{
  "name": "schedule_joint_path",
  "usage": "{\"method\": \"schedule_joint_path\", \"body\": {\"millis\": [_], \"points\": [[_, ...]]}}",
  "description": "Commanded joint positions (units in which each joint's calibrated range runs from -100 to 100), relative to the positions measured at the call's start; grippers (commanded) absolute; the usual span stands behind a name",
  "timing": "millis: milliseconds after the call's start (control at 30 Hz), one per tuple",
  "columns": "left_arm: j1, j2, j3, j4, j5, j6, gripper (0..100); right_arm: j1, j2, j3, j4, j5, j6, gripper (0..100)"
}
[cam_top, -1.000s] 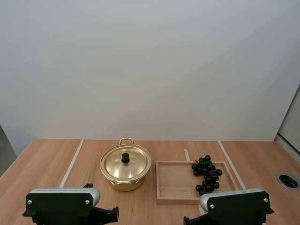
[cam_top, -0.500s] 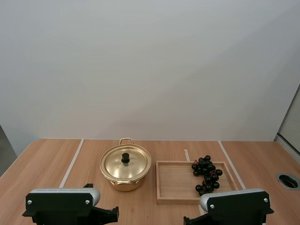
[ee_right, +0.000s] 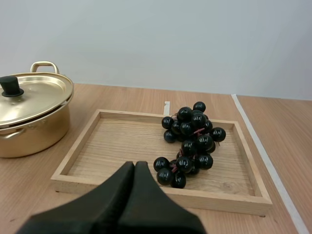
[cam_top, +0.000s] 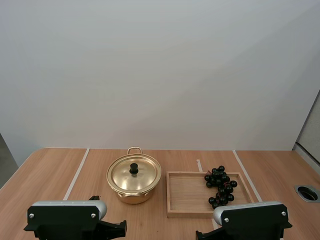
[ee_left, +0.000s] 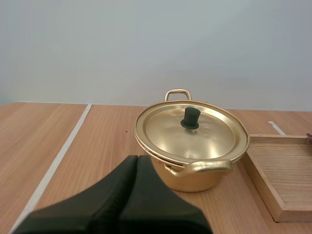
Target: Open the lid, put the grape in the pot, and close it
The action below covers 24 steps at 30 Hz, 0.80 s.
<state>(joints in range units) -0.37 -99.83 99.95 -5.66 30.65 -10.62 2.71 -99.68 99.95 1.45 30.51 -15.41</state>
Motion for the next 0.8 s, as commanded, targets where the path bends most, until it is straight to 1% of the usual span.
{"method": "schedule_joint_path", "body": {"millis": [0, 67, 133, 367, 400, 433, 467, 533, 567, 667, 733, 767], "points": [[0.05, -0.17, 0.05, 0.2, -1.41, -0.43, 0, -0.16, -0.32, 0.05, 0.79, -0.74, -0.31, 0], [0.05, -0.17, 0.05, 0.2, -1.41, -0.43, 0, -0.16, -0.32, 0.05, -0.23, -0.58, -0.51, 0], [0.05, -0.17, -0.26, 0.32, -1.24, -0.43, 0, -0.16, -0.32, -0.56, -1.45, 2.17, -0.51, 0], [0.05, -0.17, -10.68, 0.43, 7.6, 1.5, 0, -0.16, -0.32, -11.86, -0.64, 10.32, -0.3, 0], [0.05, -0.17, -13.64, 0.43, 9.41, 1.5, 0, -0.16, -0.32, -15.6, 0.42, 14.89, -0.3, 0], [0.05, -0.17, -14.96, 0.43, 10.56, 1.5, 0, -0.16, -0.32, -17.0, 0.67, 16.33, -0.3, 0], [0.05, -0.17, -18.09, 0.43, 13.8, 1.5, 0, -0.16, -0.32, -19.17, 0.69, 16.1, -0.22, 0], [0.05, -0.17, -21.83, 0.72, 16.27, 1.75, 0, -0.16, -0.32, -22.23, 0.8, 18.59, -0.22, 0], [0.05, -0.17, -23.53, 0.72, 18.0, 1.89, 0, -0.16, -0.32, -23.91, 0.92, 20.97, -0.22, 0], [0.05, -0.17, -30.35, 0.72, 30.66, 2.58, 0, -0.16, -0.32, -28.57, 1.28, 30.53, -0.22, 0], [0.05, -0.17, -32.72, 0.83, 35.31, 3.07, 0, -0.16, -0.32, -29.97, 0.88, 34.73, -0.22, 0], [0.05, -0.17, -33.28, 0.83, 36.3, 3.16, 0, -0.16, -0.32, -30.34, 0.88, 34.95, -0.22, 0]]}}
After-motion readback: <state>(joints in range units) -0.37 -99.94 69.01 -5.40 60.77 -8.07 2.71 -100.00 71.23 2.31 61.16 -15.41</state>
